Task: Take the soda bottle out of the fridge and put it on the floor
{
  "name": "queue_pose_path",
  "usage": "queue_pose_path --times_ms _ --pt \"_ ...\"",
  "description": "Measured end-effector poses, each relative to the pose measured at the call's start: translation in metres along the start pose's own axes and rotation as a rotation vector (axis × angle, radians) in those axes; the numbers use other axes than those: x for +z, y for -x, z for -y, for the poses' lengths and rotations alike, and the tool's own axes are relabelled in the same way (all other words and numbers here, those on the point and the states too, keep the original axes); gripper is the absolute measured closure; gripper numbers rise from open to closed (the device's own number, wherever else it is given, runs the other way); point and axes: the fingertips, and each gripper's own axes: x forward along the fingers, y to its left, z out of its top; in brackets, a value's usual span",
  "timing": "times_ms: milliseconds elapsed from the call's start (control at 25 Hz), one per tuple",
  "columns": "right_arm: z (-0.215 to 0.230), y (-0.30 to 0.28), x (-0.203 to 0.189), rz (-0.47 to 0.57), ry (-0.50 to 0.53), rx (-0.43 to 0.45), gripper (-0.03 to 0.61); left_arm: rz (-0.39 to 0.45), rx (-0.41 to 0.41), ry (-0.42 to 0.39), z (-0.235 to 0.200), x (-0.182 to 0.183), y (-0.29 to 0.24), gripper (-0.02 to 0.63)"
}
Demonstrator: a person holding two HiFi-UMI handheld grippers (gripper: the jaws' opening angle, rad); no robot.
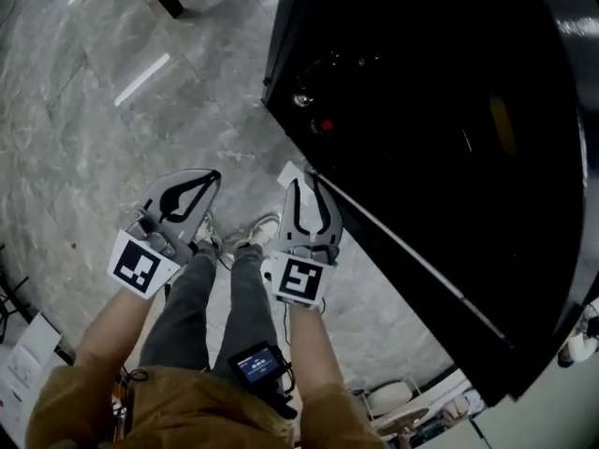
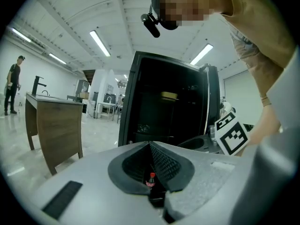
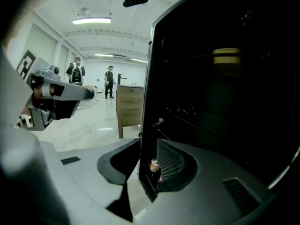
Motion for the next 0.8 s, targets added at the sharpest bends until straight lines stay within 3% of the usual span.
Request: queue_pose_path --times_ms 200,400,800 --pt "0.015 -0.033 -0.027 -0.036 -0.031 -0.048 0.475 -0.012 -0.044 -0.03 0.001 -0.018 -0.018 0.619" --pt "0.027 -0.079 -0.071 -0.078 -0.065 -0.083 0.463 -0.019 -0.03 -0.007 -0.023 -0.048 -0.045 0.619" --pt "0.056 -0.143 -0.165 -0.115 -0.139 -0.118 0.383 0.004 -0.029 -0.002 -0.033 -0.115 -0.078 0.62"
